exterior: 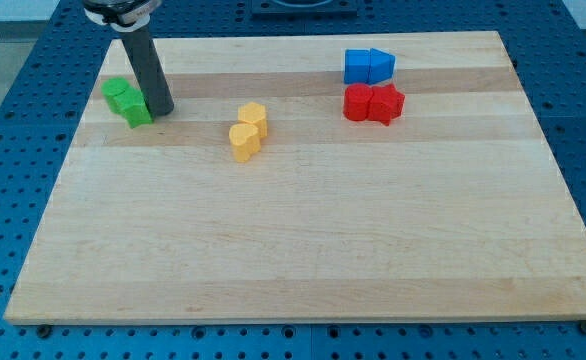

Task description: Separate the green blocks from each other

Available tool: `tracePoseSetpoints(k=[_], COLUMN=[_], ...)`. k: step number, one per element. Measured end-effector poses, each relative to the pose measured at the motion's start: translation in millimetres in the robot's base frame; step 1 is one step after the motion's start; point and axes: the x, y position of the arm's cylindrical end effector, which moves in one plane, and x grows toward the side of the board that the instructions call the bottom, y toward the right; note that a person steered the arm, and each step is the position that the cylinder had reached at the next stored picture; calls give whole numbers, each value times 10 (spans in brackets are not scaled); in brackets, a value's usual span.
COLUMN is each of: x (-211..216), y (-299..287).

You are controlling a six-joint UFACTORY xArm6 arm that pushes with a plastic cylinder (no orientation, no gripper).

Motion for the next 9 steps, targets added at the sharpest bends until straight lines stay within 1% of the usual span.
tracePoseSetpoints(k=[1,2,3,4,5,6,7,8,9], x=[0,101,344,550,600,320,78,-56,-183], y=[23,174,268,124,-226,-627,-884,-963,-808])
